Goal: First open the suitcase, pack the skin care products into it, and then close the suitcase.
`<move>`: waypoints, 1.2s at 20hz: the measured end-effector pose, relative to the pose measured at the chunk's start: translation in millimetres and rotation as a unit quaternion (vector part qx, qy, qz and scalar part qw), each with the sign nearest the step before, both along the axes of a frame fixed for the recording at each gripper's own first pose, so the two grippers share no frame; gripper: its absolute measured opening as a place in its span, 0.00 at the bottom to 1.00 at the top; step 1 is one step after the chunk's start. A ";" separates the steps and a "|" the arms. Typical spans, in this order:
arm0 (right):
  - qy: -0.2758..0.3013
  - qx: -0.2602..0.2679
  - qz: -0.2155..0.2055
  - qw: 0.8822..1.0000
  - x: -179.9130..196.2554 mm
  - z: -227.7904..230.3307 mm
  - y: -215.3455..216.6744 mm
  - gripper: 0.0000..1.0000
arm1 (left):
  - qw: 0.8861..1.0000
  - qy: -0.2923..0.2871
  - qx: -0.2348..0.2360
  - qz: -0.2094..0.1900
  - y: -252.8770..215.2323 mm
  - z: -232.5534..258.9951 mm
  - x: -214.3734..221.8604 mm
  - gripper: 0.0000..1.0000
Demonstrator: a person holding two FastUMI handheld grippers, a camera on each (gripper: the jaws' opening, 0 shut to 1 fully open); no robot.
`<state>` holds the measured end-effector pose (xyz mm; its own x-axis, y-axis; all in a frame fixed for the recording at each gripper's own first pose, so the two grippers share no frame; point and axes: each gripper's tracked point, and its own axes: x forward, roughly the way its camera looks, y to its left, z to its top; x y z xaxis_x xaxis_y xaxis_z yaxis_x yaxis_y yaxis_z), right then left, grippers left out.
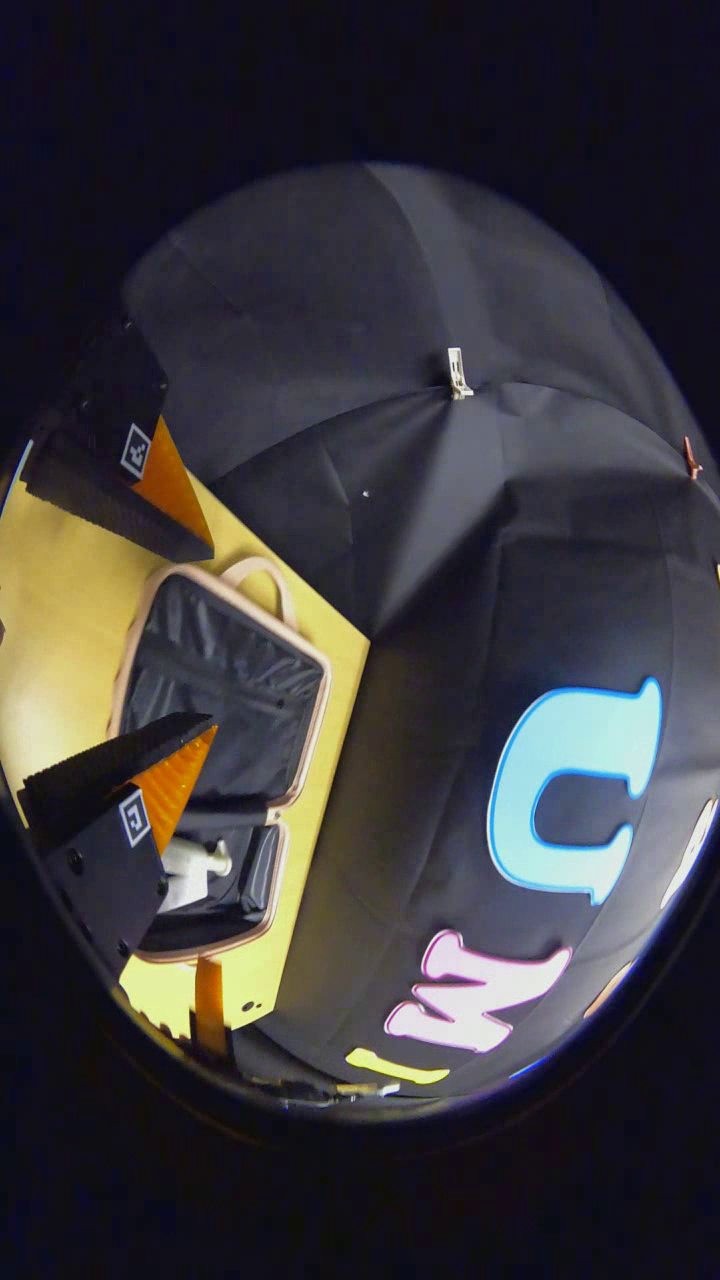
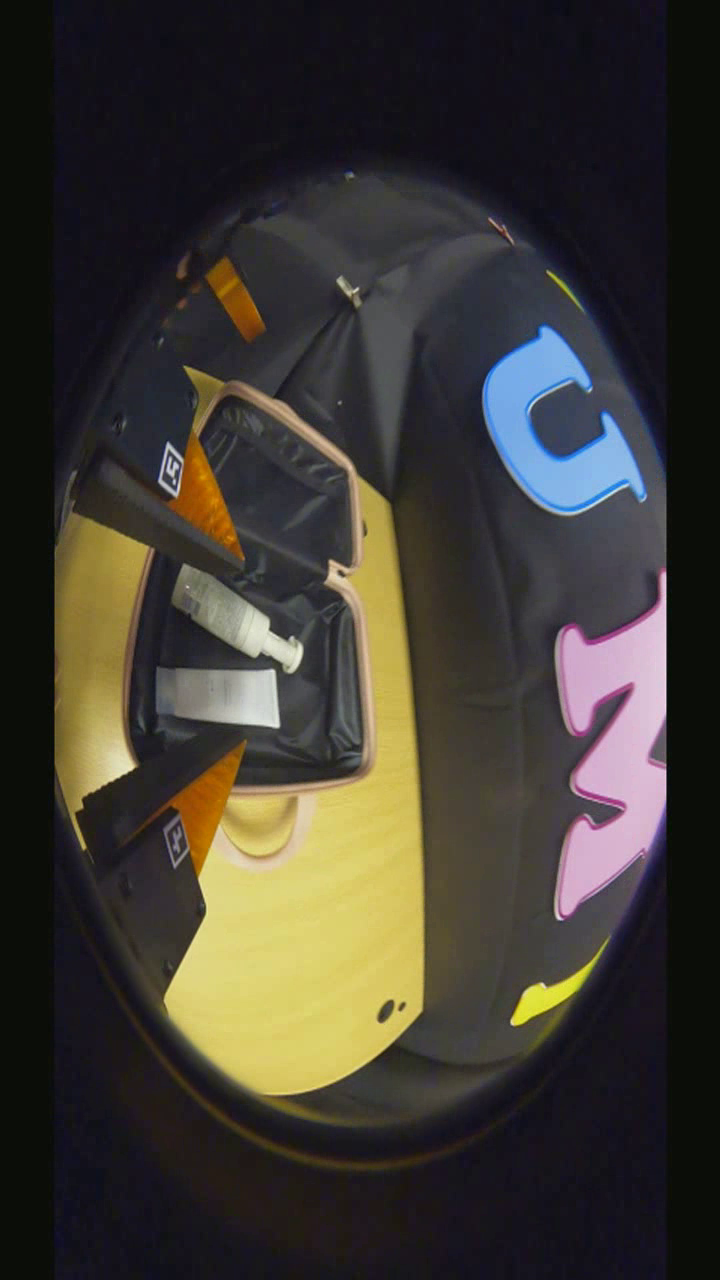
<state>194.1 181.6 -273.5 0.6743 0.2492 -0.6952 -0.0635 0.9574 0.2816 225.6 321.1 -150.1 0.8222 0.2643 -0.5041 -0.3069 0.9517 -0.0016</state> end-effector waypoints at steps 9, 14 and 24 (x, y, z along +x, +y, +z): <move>-0.087 -0.063 0.012 0.994 -23.9 41.1 -66.6 0.98 | 0.995 0.094 -0.023 -0.035 103.8 -75.7 94.8 0.96; -0.081 -0.074 0.005 0.994 -41.6 36.8 -89.2 0.98 | 0.986 0.158 -0.034 -0.042 133.5 -125.0 131.5 0.95; -0.043 -0.089 -0.012 0.995 -53.3 7.6 -125.9 0.98 | 0.963 0.264 0.000 -0.056 140.8 -159.9 139.6 0.60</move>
<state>140.8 55.7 -265.9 0.7371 0.1099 -0.6668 -0.0564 0.9933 0.1013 365.2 461.9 -310.0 0.4747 0.1883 -0.8597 -0.1606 0.9790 0.1258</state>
